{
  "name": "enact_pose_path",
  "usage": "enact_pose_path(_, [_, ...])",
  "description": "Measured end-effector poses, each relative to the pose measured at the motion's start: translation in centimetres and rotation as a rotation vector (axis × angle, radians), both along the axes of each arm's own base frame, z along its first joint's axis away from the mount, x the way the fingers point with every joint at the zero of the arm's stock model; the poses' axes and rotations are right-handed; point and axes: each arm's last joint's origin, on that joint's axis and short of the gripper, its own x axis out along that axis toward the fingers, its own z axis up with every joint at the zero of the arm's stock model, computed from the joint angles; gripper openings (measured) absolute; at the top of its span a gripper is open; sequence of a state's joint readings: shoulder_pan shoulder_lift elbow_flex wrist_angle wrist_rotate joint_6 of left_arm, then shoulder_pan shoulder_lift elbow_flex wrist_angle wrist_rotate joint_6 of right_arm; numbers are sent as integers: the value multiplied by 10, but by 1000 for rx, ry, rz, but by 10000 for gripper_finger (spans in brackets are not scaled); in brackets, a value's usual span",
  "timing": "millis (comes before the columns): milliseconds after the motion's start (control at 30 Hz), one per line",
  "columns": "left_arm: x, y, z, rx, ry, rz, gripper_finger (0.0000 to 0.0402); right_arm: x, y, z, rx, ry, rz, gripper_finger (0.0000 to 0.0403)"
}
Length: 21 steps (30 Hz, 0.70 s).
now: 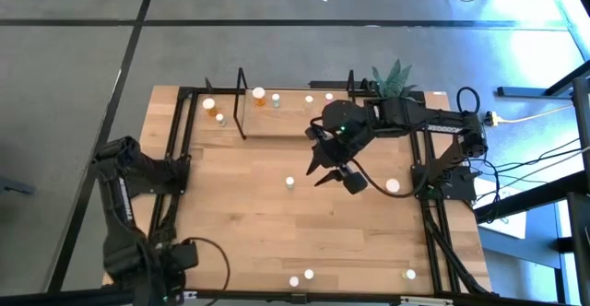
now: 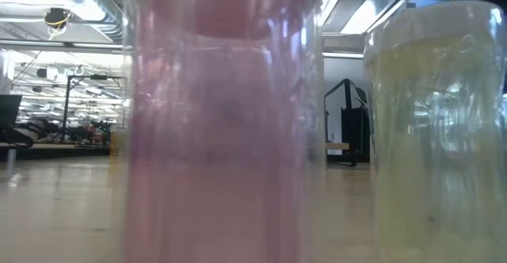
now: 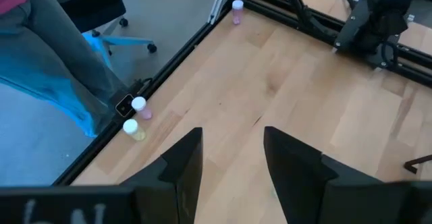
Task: Pick and place medicine bottles onto shelf by color
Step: Put the left pink pill bottle on the shelf aligned with the other pink pill bottle
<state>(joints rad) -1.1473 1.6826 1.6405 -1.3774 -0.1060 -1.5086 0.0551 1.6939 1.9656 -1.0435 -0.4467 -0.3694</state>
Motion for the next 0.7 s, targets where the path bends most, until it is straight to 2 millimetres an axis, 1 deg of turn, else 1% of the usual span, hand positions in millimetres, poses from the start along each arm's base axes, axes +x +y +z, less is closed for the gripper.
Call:
enact_pose_path(200, [-20, -15, -2, -10, -68, -72, 135, 0, 0, 0, -4, -3, 3, 159])
enact_pose_path(367, [-34, -22, -3, -7, -114, -108, 135, 0, 0, 0, -3, -3, 3, 159])
enact_pose_path(500, [-37, -24, -6, -3, -126, -119, 135, 0, 0, 0, -4, -3, 3, 159])
enact_pose_path(700, [-36, -29, -27, -23, -133, -123, 135, 0, 0, 0, -4, -2, 3, 159])
